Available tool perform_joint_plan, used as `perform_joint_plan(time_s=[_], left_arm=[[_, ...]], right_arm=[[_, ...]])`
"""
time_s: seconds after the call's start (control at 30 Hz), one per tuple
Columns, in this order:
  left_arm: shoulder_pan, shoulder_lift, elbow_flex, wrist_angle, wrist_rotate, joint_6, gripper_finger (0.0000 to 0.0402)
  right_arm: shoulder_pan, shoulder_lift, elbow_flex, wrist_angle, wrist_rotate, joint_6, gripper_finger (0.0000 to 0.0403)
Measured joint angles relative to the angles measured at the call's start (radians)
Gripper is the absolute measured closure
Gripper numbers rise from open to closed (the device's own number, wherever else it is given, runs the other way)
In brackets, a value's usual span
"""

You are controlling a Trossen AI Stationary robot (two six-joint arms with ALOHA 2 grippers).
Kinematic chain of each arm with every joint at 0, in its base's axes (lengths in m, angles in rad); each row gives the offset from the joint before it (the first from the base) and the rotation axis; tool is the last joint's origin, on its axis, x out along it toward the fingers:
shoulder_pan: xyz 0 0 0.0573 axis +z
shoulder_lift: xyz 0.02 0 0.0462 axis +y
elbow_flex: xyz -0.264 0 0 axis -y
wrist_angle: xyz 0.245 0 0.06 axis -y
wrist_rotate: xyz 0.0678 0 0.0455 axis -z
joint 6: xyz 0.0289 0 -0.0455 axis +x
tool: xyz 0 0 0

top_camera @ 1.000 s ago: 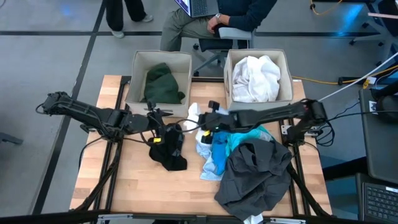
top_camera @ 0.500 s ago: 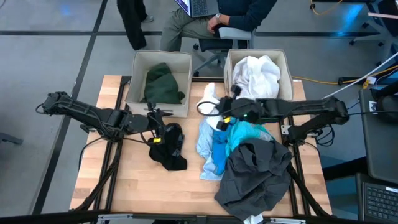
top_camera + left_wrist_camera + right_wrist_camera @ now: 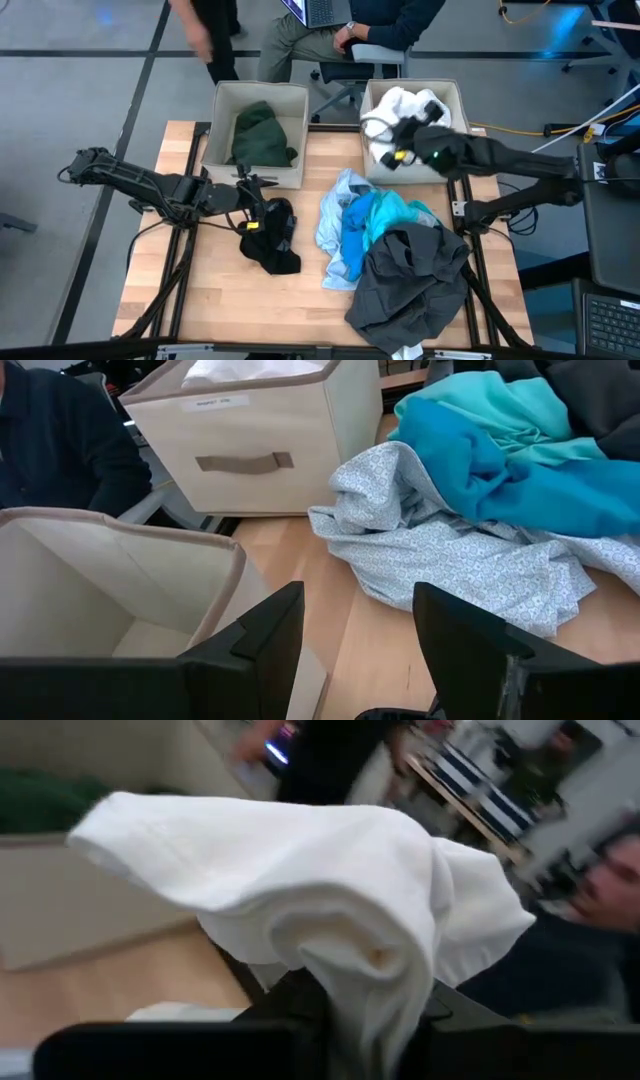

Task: Sort clothes
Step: Put the white boxers into the right laundry organizer

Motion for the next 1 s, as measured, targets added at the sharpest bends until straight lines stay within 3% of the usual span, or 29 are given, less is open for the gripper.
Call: perform_joint_plan(time_s=[0.23,0.57,0.77,1.0], left_arm=[[0.0,0.0,0.0,0.001,0.0,0.002,0.0222],[0.0,0.0,0.0,0.001,0.0,0.003,0.0222],[0.0,0.0,0.0,0.001,0.0,0.003,0.0222],[0.0,0.0,0.0,0.001,0.0,0.003,0.0222]], right_arm=[[-0.226,-0.028,0.0,-0.096,-0.091,0.054,0.0343],[-0.504,0.034,0.0,-0.265,-0.232,0.238,0.0343],[-0.567,0.113,0.0,-0.319,-0.341,0.268,0.0343],[-0.565,0.216,0.0,-0.318,-0.376,0.292,0.0342]])
